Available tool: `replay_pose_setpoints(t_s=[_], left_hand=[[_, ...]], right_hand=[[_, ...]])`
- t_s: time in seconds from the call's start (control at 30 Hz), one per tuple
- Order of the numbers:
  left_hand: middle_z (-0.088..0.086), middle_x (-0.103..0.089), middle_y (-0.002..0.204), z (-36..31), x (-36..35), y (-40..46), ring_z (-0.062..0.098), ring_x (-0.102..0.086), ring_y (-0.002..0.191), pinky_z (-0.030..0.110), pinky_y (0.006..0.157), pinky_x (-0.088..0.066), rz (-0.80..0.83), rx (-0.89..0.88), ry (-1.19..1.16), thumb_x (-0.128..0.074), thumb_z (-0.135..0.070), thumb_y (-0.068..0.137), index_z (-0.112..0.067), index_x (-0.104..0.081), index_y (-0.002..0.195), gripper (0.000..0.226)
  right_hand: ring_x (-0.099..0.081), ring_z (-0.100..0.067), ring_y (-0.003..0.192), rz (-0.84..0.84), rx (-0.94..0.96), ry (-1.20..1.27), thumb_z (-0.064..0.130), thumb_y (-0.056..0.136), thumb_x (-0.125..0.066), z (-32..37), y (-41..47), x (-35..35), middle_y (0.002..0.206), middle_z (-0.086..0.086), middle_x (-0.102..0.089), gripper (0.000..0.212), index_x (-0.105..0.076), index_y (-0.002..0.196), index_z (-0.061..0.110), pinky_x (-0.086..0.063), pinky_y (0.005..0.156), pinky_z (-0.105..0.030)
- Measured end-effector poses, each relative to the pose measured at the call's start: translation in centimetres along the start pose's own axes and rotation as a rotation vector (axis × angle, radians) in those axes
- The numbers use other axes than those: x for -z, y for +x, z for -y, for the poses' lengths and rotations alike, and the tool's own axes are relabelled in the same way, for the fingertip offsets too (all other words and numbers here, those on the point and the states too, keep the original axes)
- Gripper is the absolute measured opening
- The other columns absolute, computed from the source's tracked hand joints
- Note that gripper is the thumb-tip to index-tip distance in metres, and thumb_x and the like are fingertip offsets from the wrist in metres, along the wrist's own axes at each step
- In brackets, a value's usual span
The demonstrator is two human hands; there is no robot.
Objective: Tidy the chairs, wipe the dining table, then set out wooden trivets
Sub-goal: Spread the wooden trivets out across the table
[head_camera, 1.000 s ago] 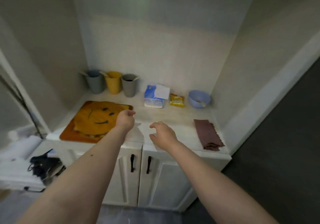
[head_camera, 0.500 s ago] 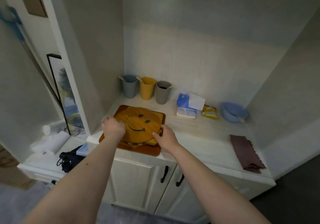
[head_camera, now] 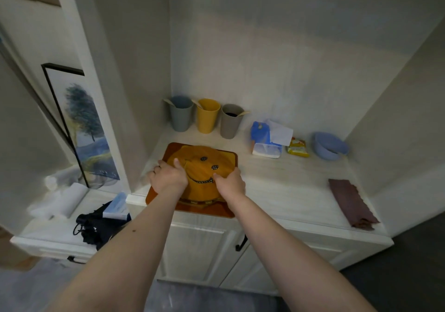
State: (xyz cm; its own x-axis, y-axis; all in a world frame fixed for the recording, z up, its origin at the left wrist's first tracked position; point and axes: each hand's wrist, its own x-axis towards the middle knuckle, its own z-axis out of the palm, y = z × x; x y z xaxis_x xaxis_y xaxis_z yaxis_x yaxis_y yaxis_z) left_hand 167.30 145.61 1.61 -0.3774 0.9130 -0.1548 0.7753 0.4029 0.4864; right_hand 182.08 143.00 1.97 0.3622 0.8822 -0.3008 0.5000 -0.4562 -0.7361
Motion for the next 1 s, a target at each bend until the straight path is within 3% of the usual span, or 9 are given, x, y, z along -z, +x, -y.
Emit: replay_pose_setpoints(t_s=[0.23,0.47,0.77,0.87,1.0], left_hand=[[0.025,-0.044,0.137,-0.3,1.1,0.7,0.039,-0.039,0.127,0.042,0.104,-0.028,0.014,0.081,-0.067,-0.025,-0.043,0.101,0.006,-0.042,0.133,0.060],[0.024,-0.048,0.133,0.7,1.5,-0.8,0.038,-0.042,0.124,0.043,0.102,-0.031,0.072,0.148,-0.034,-0.028,-0.053,0.097,0.000,-0.050,0.129,0.065],[0.023,-0.047,0.133,1.1,1.8,-4.3,0.038,-0.040,0.124,0.043,0.103,-0.031,0.068,0.209,-0.191,-0.040,-0.065,0.089,-0.001,-0.048,0.130,0.076],[0.022,-0.050,0.132,1.6,2.1,-5.4,0.039,-0.045,0.123,0.045,0.105,-0.037,0.083,0.215,-0.416,-0.055,-0.064,0.083,0.002,-0.046,0.132,0.082],[0.019,-0.045,0.138,2.0,2.4,-8.0,0.038,-0.047,0.124,0.049,0.102,-0.042,0.152,0.282,-0.864,-0.075,-0.048,0.074,-0.001,-0.027,0.141,0.095]], right_hand=[[-0.040,-0.034,0.130,-0.008,-0.057,0.045,0.040,0.084,-0.058,0.5,-0.1,0.0,0.143,-0.011,-0.043,0.073,-0.028,0.145,0.014,-0.035,0.108,-0.047],[-0.053,-0.032,0.117,0.013,-0.114,0.259,0.033,0.081,-0.060,0.2,-0.6,1.6,0.131,-0.010,-0.054,0.063,-0.041,0.139,0.016,-0.045,0.100,-0.048],[-0.058,-0.028,0.106,0.051,-0.069,0.326,0.022,0.086,-0.057,-2.0,-0.7,3.8,0.121,-0.011,-0.061,0.048,-0.052,0.133,0.011,-0.051,0.094,-0.042],[-0.057,-0.025,0.100,0.088,-0.026,0.286,0.022,0.087,-0.058,-2.4,-0.8,4.6,0.120,-0.011,-0.060,0.044,-0.053,0.129,0.009,-0.050,0.084,-0.036],[-0.050,-0.020,0.094,0.155,0.042,0.222,0.023,0.088,-0.060,-3.4,-1.1,5.6,0.123,-0.010,-0.057,0.046,-0.048,0.131,0.011,-0.042,0.077,-0.031]])
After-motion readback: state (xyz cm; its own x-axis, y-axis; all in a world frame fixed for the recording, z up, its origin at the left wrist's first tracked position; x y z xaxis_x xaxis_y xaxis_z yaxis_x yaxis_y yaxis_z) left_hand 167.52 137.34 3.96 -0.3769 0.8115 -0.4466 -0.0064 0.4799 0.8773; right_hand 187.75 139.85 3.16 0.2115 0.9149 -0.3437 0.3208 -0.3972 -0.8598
